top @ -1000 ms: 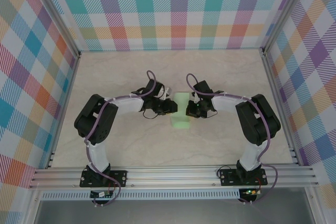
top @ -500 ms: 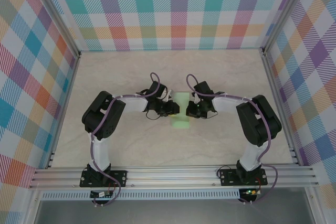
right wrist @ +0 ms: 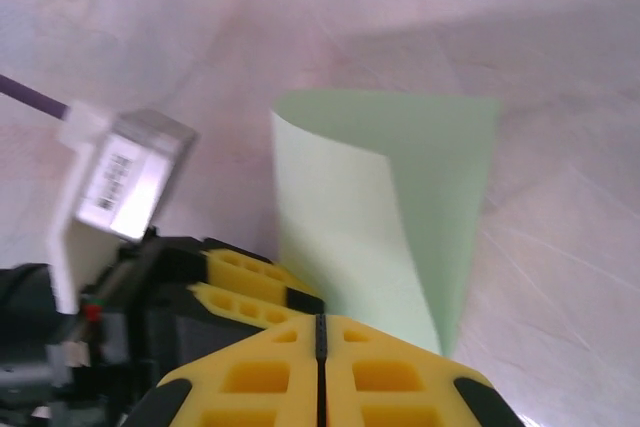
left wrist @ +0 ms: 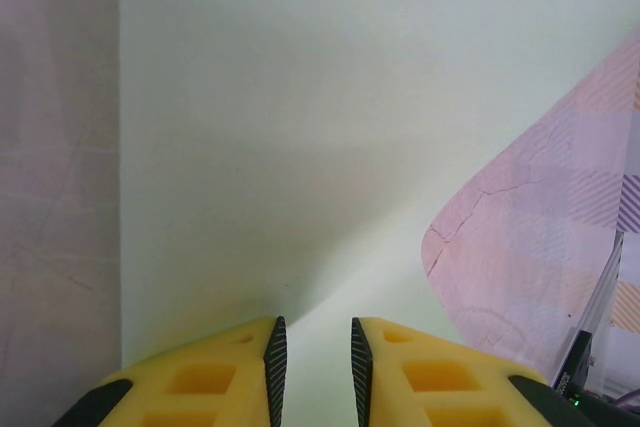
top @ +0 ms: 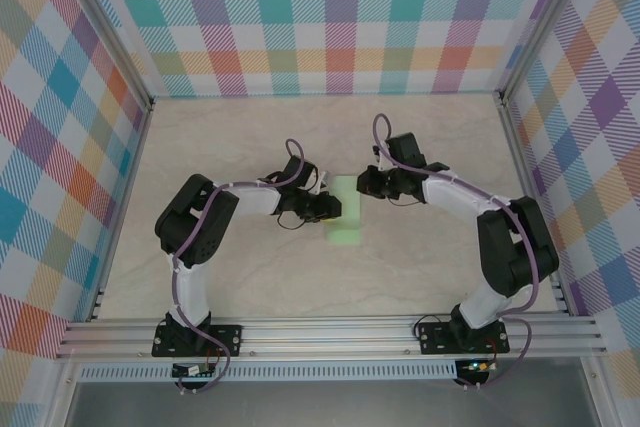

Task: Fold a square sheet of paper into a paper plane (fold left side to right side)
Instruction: Hold the square sheet of paper at the center of the table.

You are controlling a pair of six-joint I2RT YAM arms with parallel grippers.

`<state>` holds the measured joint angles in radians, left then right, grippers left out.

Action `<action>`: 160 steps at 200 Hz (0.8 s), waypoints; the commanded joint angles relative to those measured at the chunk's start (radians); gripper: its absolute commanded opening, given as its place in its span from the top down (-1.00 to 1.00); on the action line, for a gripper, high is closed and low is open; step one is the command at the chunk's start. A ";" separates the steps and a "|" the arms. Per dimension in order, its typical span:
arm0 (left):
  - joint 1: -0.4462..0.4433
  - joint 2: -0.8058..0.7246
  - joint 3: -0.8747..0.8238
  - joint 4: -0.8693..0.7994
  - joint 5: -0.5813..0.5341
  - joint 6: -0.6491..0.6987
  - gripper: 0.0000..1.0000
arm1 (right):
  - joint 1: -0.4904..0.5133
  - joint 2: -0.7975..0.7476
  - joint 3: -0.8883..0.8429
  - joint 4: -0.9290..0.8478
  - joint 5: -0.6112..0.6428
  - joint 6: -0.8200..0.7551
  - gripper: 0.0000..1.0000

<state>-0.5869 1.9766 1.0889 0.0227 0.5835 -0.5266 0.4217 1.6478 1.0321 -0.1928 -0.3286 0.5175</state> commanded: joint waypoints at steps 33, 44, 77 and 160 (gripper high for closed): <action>-0.024 0.036 -0.024 -0.103 -0.038 0.019 0.47 | 0.032 0.172 0.082 0.080 -0.117 0.020 0.84; -0.027 0.034 -0.021 -0.107 -0.039 0.022 0.47 | 0.032 0.203 0.100 0.079 -0.114 0.018 0.85; -0.033 0.027 -0.018 -0.127 -0.043 0.043 0.47 | 0.033 0.271 0.161 0.034 -0.058 -0.016 0.85; -0.039 0.022 -0.038 -0.122 -0.036 0.062 0.47 | 0.033 0.389 0.240 -0.055 0.009 -0.043 0.85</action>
<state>-0.5953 1.9724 1.0927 0.0071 0.5659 -0.4839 0.4526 2.0045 1.2385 -0.2039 -0.3393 0.5064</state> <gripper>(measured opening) 0.263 0.078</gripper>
